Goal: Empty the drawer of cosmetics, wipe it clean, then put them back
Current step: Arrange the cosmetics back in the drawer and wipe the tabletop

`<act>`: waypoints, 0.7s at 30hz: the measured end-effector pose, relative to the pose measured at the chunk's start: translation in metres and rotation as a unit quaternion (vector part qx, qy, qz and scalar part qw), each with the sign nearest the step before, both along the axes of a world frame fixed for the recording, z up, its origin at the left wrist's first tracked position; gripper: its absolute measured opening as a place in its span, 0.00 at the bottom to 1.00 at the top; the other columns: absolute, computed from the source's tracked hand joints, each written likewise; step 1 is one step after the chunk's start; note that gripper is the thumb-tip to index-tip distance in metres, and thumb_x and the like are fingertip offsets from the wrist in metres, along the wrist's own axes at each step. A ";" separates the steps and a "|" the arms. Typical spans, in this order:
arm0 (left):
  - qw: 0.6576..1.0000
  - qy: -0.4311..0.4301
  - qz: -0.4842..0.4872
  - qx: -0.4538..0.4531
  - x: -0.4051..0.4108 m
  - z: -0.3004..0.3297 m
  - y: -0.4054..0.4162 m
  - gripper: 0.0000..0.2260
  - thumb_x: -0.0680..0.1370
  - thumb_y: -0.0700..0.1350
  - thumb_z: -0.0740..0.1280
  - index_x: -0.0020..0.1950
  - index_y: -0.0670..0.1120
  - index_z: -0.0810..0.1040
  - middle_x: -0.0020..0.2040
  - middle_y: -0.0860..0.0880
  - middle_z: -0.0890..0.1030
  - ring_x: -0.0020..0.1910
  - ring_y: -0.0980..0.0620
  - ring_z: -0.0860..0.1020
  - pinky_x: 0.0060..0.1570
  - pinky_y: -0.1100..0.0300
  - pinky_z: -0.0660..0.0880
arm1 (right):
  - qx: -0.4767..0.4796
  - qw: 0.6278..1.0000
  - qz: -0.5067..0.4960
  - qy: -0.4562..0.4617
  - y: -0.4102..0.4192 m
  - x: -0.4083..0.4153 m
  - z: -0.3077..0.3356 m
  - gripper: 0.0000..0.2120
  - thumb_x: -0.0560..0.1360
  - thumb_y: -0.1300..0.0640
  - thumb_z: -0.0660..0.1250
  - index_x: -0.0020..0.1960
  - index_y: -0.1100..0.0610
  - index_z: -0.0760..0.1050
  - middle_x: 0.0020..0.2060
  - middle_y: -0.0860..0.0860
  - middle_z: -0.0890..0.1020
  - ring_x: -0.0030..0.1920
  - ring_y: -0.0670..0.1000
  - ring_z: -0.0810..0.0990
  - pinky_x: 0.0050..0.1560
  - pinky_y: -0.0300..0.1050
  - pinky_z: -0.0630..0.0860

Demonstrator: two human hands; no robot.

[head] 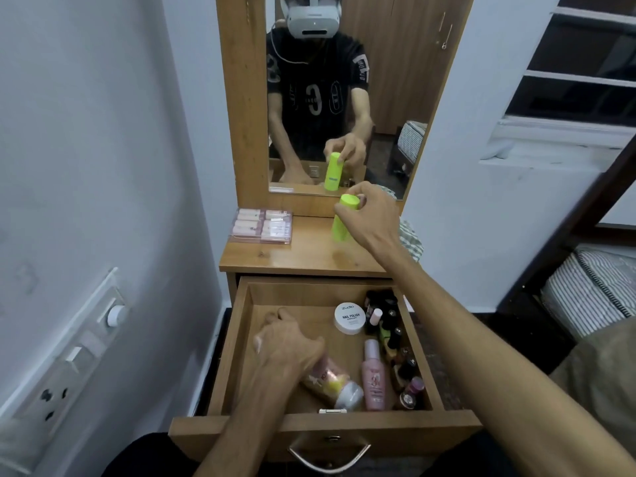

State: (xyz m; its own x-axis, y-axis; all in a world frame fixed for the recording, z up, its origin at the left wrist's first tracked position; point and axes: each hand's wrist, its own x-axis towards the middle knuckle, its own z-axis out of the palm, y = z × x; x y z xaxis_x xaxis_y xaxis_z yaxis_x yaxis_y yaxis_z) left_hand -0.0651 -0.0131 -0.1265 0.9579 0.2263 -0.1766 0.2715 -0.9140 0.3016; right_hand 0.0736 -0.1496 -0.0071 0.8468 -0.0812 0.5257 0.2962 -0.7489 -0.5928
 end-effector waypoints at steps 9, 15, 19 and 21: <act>0.987 -0.008 -0.149 0.066 -0.005 0.006 -0.003 0.19 0.69 0.50 0.68 0.57 0.45 0.81 0.59 0.45 0.80 0.61 0.45 0.76 0.62 0.53 0.74 | -0.023 0.984 0.078 0.159 -0.036 -0.091 -0.013 0.12 0.61 0.44 0.76 0.41 0.48 0.82 0.33 0.44 0.78 0.35 0.44 0.77 0.33 0.41 0.68; 0.964 0.021 -0.240 -0.108 -0.015 0.009 -0.009 0.12 0.67 0.50 0.63 0.44 0.55 0.84 0.40 0.55 0.84 0.40 0.55 0.81 0.37 0.56 0.78 | -0.111 0.968 0.069 0.214 -0.035 -0.111 -0.051 0.10 0.61 0.44 0.73 0.39 0.46 0.79 0.36 0.44 0.79 0.42 0.51 0.80 0.43 0.47 0.78; 0.963 0.046 -0.241 -0.111 -0.016 0.010 -0.010 0.09 0.65 0.51 0.65 0.38 0.57 0.84 0.33 0.56 0.82 0.33 0.56 0.79 0.30 0.57 0.75 | -0.144 0.959 0.049 0.237 -0.035 -0.112 -0.065 0.10 0.60 0.46 0.70 0.40 0.47 0.78 0.37 0.45 0.82 0.42 0.52 0.81 0.43 0.48 0.80; 0.966 0.050 -0.234 -0.102 -0.016 0.008 -0.010 0.11 0.63 0.53 0.64 0.40 0.56 0.85 0.33 0.54 0.82 0.34 0.55 0.80 0.32 0.57 0.78 | -0.161 0.958 0.041 0.232 -0.034 -0.112 -0.069 0.11 0.60 0.47 0.69 0.41 0.48 0.79 0.38 0.45 0.82 0.42 0.53 0.80 0.42 0.48 0.80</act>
State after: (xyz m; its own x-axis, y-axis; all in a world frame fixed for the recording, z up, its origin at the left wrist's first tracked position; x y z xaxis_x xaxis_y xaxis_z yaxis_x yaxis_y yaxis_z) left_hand -0.0808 -0.0230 -0.1183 0.9228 -0.2757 -0.2692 -0.1190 -0.8684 0.4815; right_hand -0.0385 -0.1837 -0.0765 0.9921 0.0990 0.0776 0.1226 -0.9002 -0.4178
